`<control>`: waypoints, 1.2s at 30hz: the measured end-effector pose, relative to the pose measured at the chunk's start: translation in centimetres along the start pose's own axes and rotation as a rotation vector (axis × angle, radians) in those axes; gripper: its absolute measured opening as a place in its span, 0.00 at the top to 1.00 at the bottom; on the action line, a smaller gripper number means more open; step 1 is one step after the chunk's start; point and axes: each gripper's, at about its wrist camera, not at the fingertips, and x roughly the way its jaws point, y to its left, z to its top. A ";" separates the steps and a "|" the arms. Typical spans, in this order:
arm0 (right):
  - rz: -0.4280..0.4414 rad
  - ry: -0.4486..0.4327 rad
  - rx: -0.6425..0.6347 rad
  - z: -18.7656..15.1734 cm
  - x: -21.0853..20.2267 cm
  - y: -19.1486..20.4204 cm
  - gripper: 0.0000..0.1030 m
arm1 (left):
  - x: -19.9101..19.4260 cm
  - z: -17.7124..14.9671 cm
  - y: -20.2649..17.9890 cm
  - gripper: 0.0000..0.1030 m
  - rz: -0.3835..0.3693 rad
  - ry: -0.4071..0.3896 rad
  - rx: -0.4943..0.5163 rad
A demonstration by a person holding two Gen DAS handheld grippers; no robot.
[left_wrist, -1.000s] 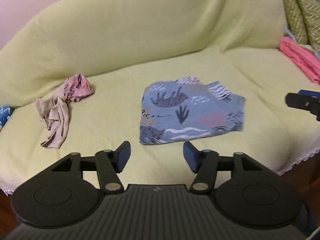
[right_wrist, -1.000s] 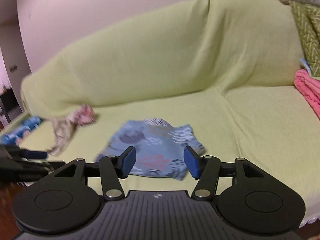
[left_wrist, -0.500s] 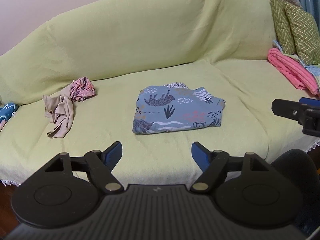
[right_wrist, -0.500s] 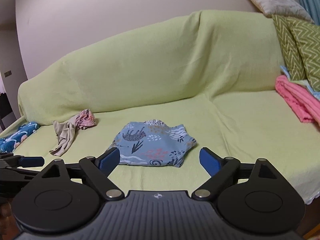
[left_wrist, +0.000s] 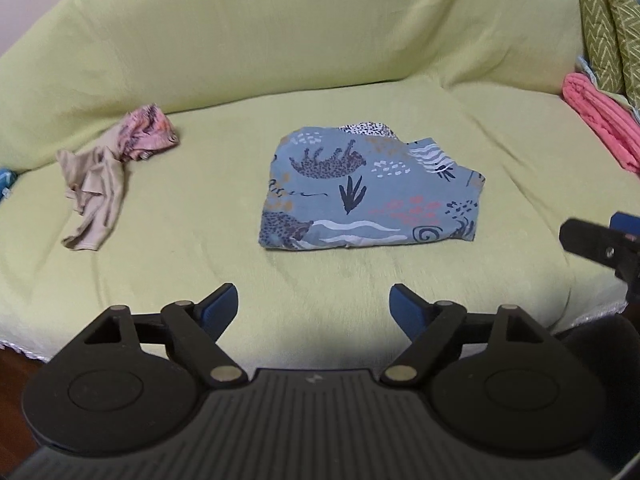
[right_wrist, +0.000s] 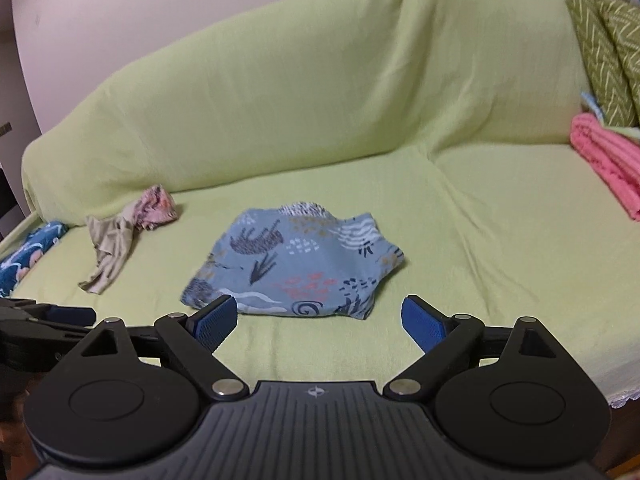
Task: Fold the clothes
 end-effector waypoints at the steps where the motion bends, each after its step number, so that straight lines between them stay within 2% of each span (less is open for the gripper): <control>1: -0.002 0.008 -0.001 -0.1 0.8 -0.2 0.11 | 0.8 0.0 0.2 0.21 -0.011 -0.004 -0.002; 3: 0.000 0.026 -0.012 -0.4 2.7 -0.7 0.12 | 2.4 0.1 0.8 0.22 -0.032 -0.016 0.006; 5: -0.007 0.036 -0.038 -0.5 4.8 -1.2 0.15 | 4.0 0.3 1.6 0.32 -0.060 -0.033 0.025; 6: -0.012 0.038 -0.063 -0.3 5.8 -1.4 0.22 | 4.8 0.7 2.0 0.36 -0.079 -0.039 0.033; 7: -0.016 0.039 -0.088 -0.2 6.9 -1.5 0.34 | 5.6 1.2 2.4 0.42 -0.100 -0.045 0.038; 8: -0.008 0.037 -0.106 0.2 8.0 -1.7 0.41 | 6.5 1.8 2.8 0.51 -0.117 -0.052 0.040; 9: 0.016 0.031 -0.120 0.8 9.3 -1.8 0.59 | 7.4 2.6 3.2 0.58 -0.140 -0.057 0.039; 10: 0.049 0.027 -0.127 1.4 10.5 -2.0 0.77 | 8.5 3.4 3.6 0.70 -0.168 -0.060 0.043; 12: 0.101 0.040 -0.147 2.9 13.7 -2.1 0.93 | 10.9 5.3 4.0 0.76 -0.214 -0.067 0.065; 16: 0.148 0.043 -0.213 6.2 20.4 -1.6 0.95 | 15.8 9.4 3.6 0.76 -0.232 -0.101 0.128; 19: 0.186 0.022 -0.211 8.4 24.9 -1.1 0.93 | 19.6 12.2 3.4 0.76 -0.261 -0.116 0.136; 21: 0.202 0.024 -0.215 9.2 27.6 -0.7 0.92 | 22.5 13.4 3.4 0.76 -0.253 -0.107 0.133; 23: 0.177 0.074 -0.237 8.8 30.2 -0.3 0.92 | 25.5 14.1 3.6 0.81 -0.231 -0.057 0.114; 25: 0.141 0.138 -0.256 8.0 32.7 -0.2 0.95 | 27.3 14.1 3.9 0.82 -0.252 -0.036 0.099; 26: 0.127 0.133 -0.260 7.6 32.9 -0.2 0.99 | 27.3 13.9 3.7 0.82 -0.252 -0.049 0.115; 29: 0.105 0.130 -0.271 6.9 33.0 0.1 1.00 | 27.3 13.5 3.1 0.82 -0.231 -0.071 0.150; 31: 0.116 0.137 -0.268 7.0 32.8 -0.1 1.00 | 27.0 13.7 3.3 0.82 -0.237 -0.064 0.138; 33: 0.162 0.132 -0.208 7.9 32.1 -1.3 1.00 | 26.0 14.5 4.3 0.82 -0.267 -0.064 0.087; 35: 0.156 0.084 -0.145 9.0 30.8 -2.9 0.95 | 25.1 14.8 5.1 0.82 -0.259 -0.099 0.077; 36: 0.143 0.064 -0.133 9.2 30.1 -3.7 0.88 | 24.9 14.6 5.2 0.82 -0.242 -0.108 0.086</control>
